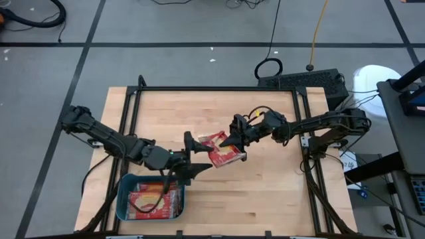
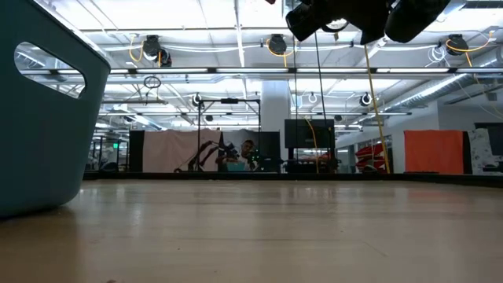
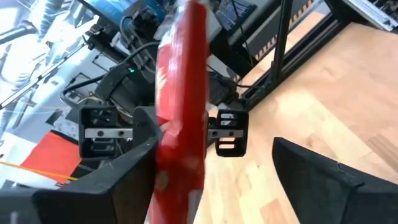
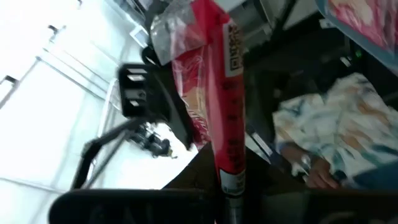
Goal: Sort popcorn bags into baskets
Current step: Put the popcorn sachet into the bin
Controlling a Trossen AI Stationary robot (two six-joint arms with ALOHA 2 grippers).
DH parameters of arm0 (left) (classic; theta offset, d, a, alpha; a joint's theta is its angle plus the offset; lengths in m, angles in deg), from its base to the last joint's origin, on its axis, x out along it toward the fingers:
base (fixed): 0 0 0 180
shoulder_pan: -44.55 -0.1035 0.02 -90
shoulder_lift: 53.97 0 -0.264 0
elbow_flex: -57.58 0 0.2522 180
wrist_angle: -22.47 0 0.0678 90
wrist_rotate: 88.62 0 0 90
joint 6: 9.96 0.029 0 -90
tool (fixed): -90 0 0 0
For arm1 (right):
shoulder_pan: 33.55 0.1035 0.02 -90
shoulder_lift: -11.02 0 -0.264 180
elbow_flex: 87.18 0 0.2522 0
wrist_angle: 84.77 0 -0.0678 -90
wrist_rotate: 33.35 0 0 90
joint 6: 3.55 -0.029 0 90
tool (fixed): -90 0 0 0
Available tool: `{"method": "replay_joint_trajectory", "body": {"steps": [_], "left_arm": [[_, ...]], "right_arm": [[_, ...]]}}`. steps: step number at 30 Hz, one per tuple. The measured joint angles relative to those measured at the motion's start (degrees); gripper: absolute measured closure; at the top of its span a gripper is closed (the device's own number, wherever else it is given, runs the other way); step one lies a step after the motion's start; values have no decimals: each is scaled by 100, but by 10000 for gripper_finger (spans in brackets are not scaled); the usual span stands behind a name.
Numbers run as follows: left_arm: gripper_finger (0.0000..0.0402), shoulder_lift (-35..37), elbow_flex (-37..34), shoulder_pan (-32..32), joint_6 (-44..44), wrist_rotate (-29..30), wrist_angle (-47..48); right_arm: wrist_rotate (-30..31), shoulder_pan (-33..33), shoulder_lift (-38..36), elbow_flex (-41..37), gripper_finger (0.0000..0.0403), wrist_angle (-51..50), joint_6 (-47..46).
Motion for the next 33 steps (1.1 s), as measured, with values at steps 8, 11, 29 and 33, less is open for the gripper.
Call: {"method": "replay_joint_trajectory", "body": {"steps": [8,11,29,33], "left_arm": [[187,-75,0,-266,314,52,-175],[254,-72,0,-346,402,83,-121],[383,622,-2,82,51,679,609],[383,1105,-2,370,-898,896,1324]], "right_arm": [[154,0,2,0,385,-151,276],[337,-9,2,0,385,-153,435],[1701,-484,-51,0,209,-142,2584],[1933,-531,-67,0,165,-169,2987]]}}
